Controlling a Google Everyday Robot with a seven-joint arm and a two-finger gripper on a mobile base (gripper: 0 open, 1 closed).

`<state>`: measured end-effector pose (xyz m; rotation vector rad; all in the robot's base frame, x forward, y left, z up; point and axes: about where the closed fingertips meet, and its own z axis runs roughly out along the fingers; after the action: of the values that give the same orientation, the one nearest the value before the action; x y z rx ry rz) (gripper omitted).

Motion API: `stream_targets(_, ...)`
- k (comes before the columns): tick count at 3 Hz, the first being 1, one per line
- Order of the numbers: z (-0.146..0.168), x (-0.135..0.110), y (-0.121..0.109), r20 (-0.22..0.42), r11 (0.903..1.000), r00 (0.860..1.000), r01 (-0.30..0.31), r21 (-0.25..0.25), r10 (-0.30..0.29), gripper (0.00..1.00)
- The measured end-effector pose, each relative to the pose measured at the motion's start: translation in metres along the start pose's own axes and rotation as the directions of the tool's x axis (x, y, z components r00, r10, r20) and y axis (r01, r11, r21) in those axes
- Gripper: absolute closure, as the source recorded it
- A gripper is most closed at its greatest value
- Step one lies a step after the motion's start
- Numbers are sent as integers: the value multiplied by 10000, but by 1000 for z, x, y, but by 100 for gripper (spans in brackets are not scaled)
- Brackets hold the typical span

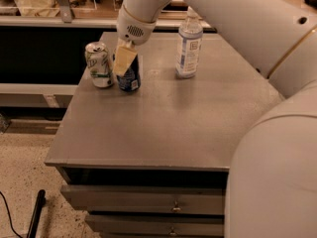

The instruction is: Move pepsi can near 7up can

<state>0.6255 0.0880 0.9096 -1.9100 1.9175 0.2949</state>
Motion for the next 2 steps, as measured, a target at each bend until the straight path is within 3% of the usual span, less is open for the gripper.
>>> stream_targets(1, 2, -1, 0, -6, 10000, 10000, 13, -27, -13, 7)
stream_targets(2, 3, -1, 1, -9, 10000, 10000, 20, -45, -20, 0)
